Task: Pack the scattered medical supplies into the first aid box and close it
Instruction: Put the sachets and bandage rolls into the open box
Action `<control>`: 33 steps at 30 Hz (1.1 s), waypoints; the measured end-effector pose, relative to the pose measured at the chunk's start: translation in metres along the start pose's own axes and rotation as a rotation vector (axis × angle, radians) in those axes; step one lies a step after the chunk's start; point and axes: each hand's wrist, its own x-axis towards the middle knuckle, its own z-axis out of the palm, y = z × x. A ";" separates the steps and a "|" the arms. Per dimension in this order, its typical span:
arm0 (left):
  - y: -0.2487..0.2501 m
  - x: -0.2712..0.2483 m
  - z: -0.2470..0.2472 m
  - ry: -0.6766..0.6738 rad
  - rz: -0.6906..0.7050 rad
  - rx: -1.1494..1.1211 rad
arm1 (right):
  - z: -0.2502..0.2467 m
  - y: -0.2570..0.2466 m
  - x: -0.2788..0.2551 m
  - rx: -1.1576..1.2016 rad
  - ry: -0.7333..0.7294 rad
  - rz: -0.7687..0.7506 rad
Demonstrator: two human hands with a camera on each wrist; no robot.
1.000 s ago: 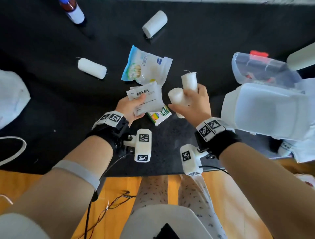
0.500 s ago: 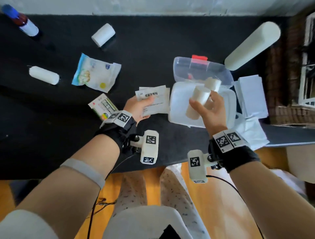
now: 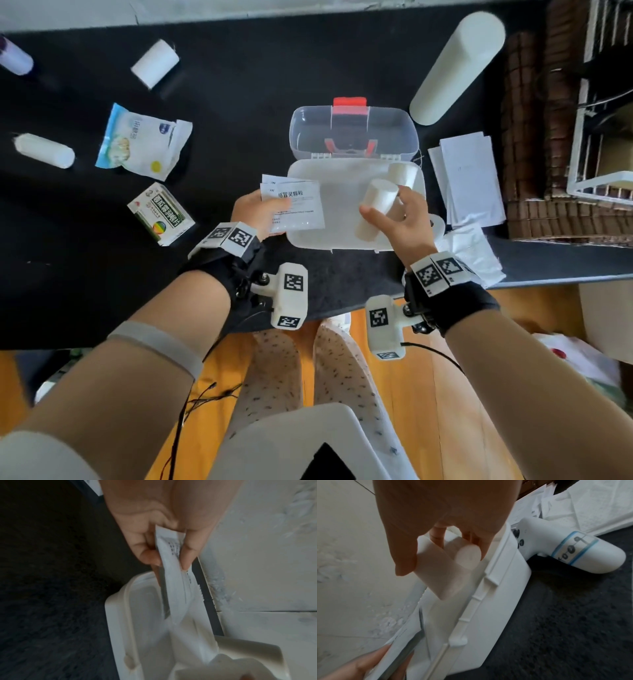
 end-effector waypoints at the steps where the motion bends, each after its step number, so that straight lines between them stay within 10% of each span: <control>1: 0.000 -0.001 -0.001 -0.028 -0.037 -0.036 | 0.003 0.003 0.003 -0.023 -0.013 -0.006; 13: -0.029 0.006 -0.032 -0.056 -0.108 -0.429 | 0.051 0.001 0.028 -0.190 -0.118 -0.036; 33: -0.039 0.009 -0.043 -0.074 -0.064 -0.476 | 0.051 0.002 0.018 -0.446 -0.098 -0.174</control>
